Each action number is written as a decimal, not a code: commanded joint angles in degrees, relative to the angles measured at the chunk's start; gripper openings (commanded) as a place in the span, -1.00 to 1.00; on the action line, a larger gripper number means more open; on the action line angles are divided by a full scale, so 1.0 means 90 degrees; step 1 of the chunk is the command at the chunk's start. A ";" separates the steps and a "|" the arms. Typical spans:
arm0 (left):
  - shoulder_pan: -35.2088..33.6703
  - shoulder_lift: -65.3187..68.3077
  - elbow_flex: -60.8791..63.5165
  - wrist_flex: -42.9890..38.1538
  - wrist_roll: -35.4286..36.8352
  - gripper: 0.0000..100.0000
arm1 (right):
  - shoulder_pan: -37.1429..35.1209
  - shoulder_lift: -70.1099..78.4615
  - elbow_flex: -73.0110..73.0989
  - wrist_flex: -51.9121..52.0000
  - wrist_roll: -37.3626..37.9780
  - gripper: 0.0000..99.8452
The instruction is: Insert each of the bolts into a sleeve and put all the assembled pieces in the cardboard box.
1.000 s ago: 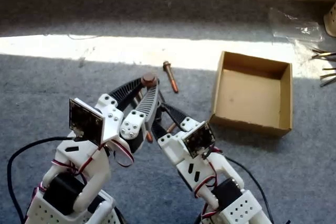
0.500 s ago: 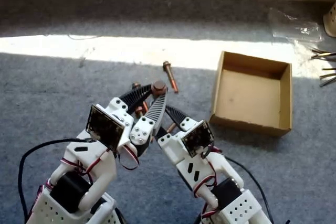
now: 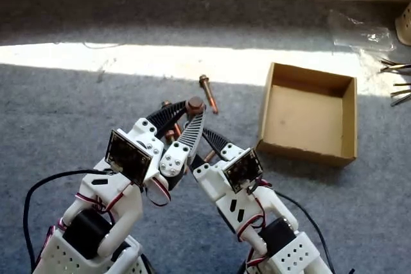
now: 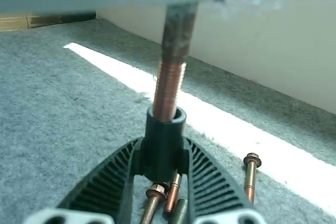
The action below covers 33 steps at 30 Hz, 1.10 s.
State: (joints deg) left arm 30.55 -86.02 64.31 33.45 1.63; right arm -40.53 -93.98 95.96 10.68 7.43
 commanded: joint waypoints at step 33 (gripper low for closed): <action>-0.0669 -0.0024 0.0532 -0.0449 0.0821 -0.99 | -0.0044 -0.0083 0.0816 0.0122 0.0117 -0.99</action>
State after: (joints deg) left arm 25.63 -85.93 68.35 30.99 8.75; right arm -40.70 -93.98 95.96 11.82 7.87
